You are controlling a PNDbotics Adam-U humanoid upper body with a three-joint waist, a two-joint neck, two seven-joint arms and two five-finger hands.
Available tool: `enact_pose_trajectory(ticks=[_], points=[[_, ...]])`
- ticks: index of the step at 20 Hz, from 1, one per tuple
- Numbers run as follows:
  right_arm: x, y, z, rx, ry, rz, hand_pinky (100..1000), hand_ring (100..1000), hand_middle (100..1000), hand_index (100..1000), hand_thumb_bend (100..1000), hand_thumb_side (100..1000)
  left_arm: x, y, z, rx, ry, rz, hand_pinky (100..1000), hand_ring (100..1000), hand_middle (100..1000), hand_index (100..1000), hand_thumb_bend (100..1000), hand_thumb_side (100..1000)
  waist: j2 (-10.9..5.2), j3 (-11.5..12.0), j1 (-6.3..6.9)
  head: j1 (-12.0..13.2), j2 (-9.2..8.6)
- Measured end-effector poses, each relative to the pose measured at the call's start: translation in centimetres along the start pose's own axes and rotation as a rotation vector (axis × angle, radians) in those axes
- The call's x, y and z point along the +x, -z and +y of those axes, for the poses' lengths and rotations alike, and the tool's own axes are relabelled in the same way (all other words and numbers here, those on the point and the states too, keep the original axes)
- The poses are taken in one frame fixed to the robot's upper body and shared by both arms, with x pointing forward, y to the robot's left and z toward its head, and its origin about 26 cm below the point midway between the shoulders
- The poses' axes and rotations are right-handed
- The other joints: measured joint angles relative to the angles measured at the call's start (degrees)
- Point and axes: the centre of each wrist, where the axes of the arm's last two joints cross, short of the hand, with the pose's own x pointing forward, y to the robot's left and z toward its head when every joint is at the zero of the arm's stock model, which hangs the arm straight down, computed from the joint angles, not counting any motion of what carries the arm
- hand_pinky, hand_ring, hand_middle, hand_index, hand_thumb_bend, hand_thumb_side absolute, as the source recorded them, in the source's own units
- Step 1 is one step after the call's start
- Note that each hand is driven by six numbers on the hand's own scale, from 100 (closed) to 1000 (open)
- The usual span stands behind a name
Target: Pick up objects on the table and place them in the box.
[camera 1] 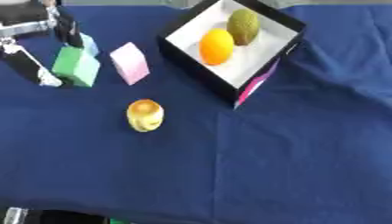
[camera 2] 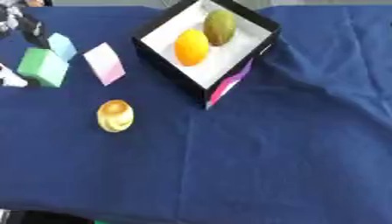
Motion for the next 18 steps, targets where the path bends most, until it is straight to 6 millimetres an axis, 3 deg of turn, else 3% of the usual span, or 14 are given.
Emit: enact_pose_trajectory(ticks=[3, 8, 12, 18], points=[[0.1, 0.0, 0.1, 0.008, 0.000, -0.004, 768, 757, 677, 793, 273, 443, 1.3, 2.3, 1.7, 0.019, 0.003, -0.068, 629, 604, 541, 630, 567, 100, -0.04, -0.29, 0.01, -0.73, -0.01], [0.8, 0.2, 0.4, 0.022, 0.007, -0.023, 769, 760, 682, 794, 272, 439, 2.6, 6.6, 2.8, 0.033, -0.019, -0.150, 645, 600, 534, 628, 533, 100, -0.05, -1.40, 0.01, -1.56, -0.29], [1.6, 0.4, 1.0, 0.042, 0.018, -0.043, 768, 762, 688, 793, 272, 435, 3.2, 9.5, 2.4, 0.038, -0.050, -0.176, 642, 591, 526, 626, 489, 100, -0.05, -2.81, 0.01, -1.71, -0.80], [3.2, 0.8, 2.4, 0.090, 0.058, -0.086, 768, 762, 688, 792, 270, 427, 3.6, 12.9, 1.6, 0.055, -0.065, -0.169, 650, 600, 533, 633, 524, 100, 0.00, -6.42, -0.01, -0.10, -2.11]])
